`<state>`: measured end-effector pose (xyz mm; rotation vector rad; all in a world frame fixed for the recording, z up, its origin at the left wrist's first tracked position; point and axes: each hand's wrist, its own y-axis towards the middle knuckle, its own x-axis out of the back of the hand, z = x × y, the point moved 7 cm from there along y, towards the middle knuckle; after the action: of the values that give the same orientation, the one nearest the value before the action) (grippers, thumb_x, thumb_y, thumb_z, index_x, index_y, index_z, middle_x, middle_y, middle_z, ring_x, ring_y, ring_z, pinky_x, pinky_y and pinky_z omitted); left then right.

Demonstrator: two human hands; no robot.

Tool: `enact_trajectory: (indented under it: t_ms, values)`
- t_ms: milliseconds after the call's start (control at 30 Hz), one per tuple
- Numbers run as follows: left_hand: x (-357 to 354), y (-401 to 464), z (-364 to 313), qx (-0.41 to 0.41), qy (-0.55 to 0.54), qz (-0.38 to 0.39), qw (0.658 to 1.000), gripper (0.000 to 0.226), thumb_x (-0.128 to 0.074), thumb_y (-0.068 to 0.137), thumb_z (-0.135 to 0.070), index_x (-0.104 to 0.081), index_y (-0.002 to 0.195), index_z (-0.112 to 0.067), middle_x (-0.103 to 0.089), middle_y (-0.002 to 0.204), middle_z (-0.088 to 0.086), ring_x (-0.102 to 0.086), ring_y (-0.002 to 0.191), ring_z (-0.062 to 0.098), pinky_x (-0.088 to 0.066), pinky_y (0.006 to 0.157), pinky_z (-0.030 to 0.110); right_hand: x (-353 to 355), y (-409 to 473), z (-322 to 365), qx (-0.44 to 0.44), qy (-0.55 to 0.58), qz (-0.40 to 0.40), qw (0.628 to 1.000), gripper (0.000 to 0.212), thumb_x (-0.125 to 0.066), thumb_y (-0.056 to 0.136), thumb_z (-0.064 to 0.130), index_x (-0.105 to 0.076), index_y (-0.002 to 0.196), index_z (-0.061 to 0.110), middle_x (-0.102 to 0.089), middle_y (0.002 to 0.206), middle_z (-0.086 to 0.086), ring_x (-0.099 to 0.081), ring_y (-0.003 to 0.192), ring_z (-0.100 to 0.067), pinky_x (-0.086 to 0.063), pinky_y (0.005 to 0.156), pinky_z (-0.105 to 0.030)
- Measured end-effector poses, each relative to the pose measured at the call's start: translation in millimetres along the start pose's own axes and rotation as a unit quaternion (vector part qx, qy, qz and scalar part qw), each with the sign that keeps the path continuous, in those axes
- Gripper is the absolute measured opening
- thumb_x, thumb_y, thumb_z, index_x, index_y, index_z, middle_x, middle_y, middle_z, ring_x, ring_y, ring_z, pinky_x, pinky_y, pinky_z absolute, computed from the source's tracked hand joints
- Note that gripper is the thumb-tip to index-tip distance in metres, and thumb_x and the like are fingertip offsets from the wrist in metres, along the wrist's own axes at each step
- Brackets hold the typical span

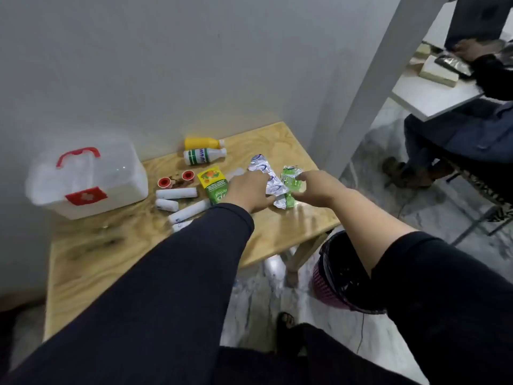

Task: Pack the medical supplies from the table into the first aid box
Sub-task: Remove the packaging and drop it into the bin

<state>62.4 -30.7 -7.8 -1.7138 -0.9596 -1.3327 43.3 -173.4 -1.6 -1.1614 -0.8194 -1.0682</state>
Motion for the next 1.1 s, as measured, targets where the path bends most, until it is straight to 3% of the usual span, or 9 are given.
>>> enact_trajectory:
  t_ms: [200,300,533,633,733,800,867,1033,1100]
  values:
    - [-32.6,41.3,-7.0,0.031,-0.011,0.034,0.999,0.048,-0.054,0.088,-0.040,-0.053,0.127,-0.013,-0.055,0.131,0.003,-0.055,0.116,0.029,-0.045,0.082,0.039,-20.4,50.5,-29.5,0.016,0.038,0.005,0.999,0.061,-0.059,0.087,0.031,-0.039,0.140,0.009,-0.038,0.149,-0.011,-0.037,0.137,-0.026,-0.035,0.112,-0.039]
    - [-43.0,54.8,-7.1,0.039,0.000,0.032,0.999,0.035,-0.052,0.090,-0.039,-0.056,0.111,-0.011,-0.058,0.118,0.006,-0.058,0.106,0.032,-0.042,0.072,0.038,-27.0,76.1,-38.8,0.023,0.067,0.002,0.997,0.066,-0.060,0.088,0.025,-0.032,0.144,0.006,-0.030,0.154,-0.014,-0.031,0.141,-0.026,-0.027,0.115,-0.035]
    - [-61.1,51.2,-13.8,0.045,0.009,0.020,0.999,0.040,-0.053,0.088,-0.047,-0.054,0.105,-0.012,-0.060,0.107,0.004,-0.060,0.096,0.030,-0.037,0.063,0.034,-40.0,92.1,-40.8,-0.013,0.138,-0.032,0.990,0.063,-0.071,0.078,0.013,-0.046,0.135,0.008,-0.052,0.131,-0.016,-0.044,0.124,-0.034,-0.040,0.103,-0.037]
    - [-63.1,49.6,-19.0,0.033,0.031,0.026,0.999,0.027,-0.053,0.090,-0.031,-0.054,0.106,-0.010,-0.061,0.109,0.007,-0.060,0.098,0.033,-0.037,0.064,0.035,-38.9,89.7,-48.3,-0.076,0.191,-0.031,0.978,0.064,-0.071,0.075,0.007,-0.046,0.135,0.008,-0.057,0.126,-0.016,-0.050,0.122,-0.032,-0.043,0.099,-0.034]
    - [-63.2,45.3,-23.7,0.029,0.040,0.034,0.998,0.017,-0.049,0.091,-0.015,-0.058,0.105,-0.010,-0.066,0.105,0.011,-0.062,0.095,0.035,-0.038,0.064,0.035,-34.3,76.9,-61.9,-0.147,0.238,-0.049,0.959,0.015,-0.064,0.078,0.001,-0.068,0.089,0.010,-0.066,0.087,-0.013,-0.058,0.095,-0.032,-0.048,0.074,-0.031]
    - [-63.2,42.2,-31.3,0.020,0.043,0.049,0.998,0.021,-0.048,0.091,-0.011,-0.062,0.107,-0.012,-0.067,0.105,0.013,-0.063,0.095,0.035,-0.039,0.064,0.035,-31.1,65.0,-72.8,-0.174,0.233,-0.067,0.954,0.039,-0.061,0.077,-0.001,-0.044,0.045,0.015,-0.042,0.053,-0.006,-0.046,0.070,-0.027,-0.033,0.048,-0.028]
    - [-57.4,40.3,-44.1,0.006,0.035,0.052,0.998,0.024,-0.047,0.093,-0.013,-0.064,0.110,-0.012,-0.066,0.107,0.015,-0.063,0.098,0.036,-0.037,0.066,0.034,-25.0,47.6,-85.5,-0.194,0.245,-0.085,0.946,0.049,-0.061,0.077,0.000,-0.033,0.041,0.016,-0.032,0.049,-0.003,-0.040,0.065,-0.024,-0.026,0.043,-0.026]
    - [-27.0,51.0,-105.6,-0.060,0.005,0.002,0.998,0.022,-0.047,0.090,-0.010,-0.066,0.100,-0.009,-0.067,0.099,0.015,-0.063,0.093,0.037,-0.043,0.066,0.035,7.3,-8.8,-137.8,-0.254,0.262,-0.152,0.919,0.025,-0.065,0.080,0.006,-0.061,0.055,0.008,-0.051,0.061,-0.010,-0.049,0.070,-0.020,-0.036,0.063,-0.020]
    - [-14.6,56.9,-142.0,-0.086,-0.015,-0.021,0.996,0.015,-0.046,0.088,-0.009,-0.061,0.085,-0.008,-0.065,0.088,0.015,-0.063,0.085,0.038,-0.050,0.065,0.037,24.9,-35.9,-165.7,-0.281,0.250,-0.196,0.906,0.040,-0.066,0.081,0.011,-0.045,0.046,0.013,-0.046,0.064,-0.009,-0.044,0.073,-0.019,-0.033,0.068,-0.020]
